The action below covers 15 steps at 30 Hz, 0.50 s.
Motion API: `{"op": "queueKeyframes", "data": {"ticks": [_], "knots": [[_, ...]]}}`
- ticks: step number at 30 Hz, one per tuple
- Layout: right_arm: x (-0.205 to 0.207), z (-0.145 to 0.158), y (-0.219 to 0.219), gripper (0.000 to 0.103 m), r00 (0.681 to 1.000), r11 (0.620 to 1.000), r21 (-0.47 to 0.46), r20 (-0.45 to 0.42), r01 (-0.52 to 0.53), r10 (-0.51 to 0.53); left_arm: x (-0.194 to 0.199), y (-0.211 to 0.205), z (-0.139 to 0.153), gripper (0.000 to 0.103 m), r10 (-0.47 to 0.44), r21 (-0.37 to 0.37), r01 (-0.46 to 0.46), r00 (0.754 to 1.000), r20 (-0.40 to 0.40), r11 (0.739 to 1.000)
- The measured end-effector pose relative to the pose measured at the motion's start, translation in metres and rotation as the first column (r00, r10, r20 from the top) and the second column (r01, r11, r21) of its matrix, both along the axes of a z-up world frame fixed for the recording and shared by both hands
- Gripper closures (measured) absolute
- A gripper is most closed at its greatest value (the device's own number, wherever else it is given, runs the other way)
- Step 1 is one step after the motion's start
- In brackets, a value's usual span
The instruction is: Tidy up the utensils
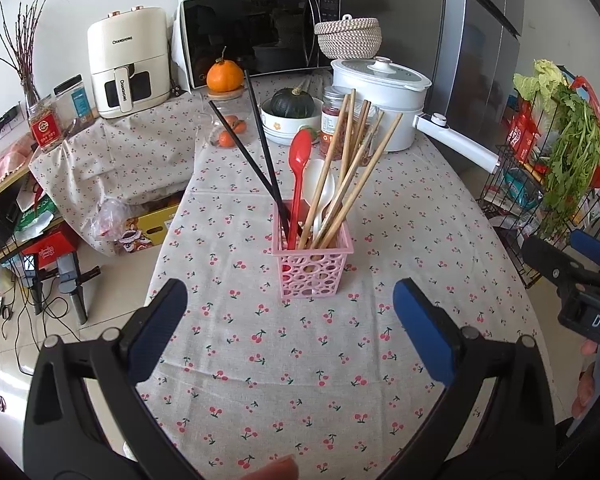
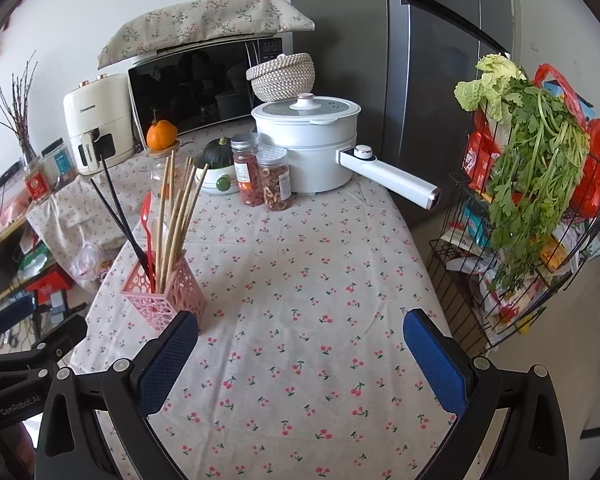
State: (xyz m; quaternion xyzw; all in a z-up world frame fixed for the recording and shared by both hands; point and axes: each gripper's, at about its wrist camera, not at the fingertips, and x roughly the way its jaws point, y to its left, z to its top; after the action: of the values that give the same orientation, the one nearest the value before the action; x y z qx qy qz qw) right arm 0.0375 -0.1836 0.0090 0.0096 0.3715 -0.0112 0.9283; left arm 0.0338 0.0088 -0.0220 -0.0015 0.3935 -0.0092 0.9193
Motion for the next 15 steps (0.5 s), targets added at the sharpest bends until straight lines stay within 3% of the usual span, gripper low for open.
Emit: {"op": "queueKeyframes", "data": {"ticks": [15], "knots": [[-0.0017,0.0022,0.0008,0.0,1.0,1.0,-0.009,0.005,-0.002,0.002,0.0008,-0.0034,-0.0027,0.001,0.006,0.015,-0.006,1.0,-0.001,1.0]]}}
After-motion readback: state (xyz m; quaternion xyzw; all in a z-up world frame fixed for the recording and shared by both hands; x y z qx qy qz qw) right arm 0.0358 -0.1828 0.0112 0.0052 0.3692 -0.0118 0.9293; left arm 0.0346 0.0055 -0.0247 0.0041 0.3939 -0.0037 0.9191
